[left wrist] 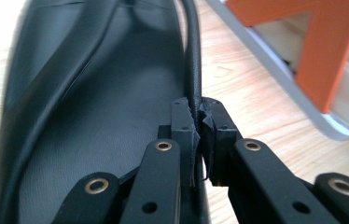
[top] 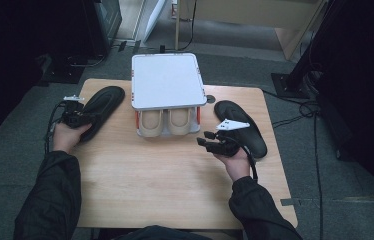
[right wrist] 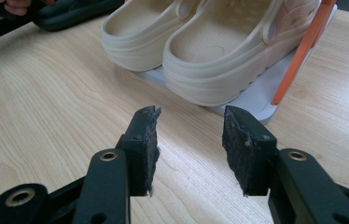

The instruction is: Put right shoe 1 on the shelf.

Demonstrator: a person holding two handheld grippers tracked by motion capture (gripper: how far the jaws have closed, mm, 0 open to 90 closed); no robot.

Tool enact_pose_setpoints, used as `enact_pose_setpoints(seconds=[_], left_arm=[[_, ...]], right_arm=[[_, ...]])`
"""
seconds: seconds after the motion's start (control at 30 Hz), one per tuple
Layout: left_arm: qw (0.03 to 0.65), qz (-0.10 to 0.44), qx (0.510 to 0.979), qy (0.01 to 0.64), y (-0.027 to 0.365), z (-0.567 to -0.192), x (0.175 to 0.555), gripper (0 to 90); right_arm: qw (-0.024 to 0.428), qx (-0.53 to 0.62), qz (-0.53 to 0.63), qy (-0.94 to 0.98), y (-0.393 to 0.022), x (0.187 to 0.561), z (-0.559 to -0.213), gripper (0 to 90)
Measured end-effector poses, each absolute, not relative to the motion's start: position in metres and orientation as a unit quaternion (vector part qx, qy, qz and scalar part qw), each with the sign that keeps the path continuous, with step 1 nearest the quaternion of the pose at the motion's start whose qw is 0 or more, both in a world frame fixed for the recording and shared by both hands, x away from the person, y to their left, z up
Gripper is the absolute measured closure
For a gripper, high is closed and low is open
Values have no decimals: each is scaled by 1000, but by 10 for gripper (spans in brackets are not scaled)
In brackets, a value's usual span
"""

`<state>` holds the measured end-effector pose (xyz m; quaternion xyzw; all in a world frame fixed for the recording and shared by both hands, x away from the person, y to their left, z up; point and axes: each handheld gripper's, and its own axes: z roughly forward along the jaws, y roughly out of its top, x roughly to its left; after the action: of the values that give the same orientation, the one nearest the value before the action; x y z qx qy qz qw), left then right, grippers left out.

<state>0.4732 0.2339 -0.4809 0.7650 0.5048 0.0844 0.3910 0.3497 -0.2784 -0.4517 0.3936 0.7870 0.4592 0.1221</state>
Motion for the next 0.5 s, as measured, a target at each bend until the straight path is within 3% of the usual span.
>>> enact_pose_setpoints(seconds=[0.5], left_arm=[[418,59,751,508,203,-462,449,857]], right_arm=[[128,387,462,788,-278,349,-449,566]])
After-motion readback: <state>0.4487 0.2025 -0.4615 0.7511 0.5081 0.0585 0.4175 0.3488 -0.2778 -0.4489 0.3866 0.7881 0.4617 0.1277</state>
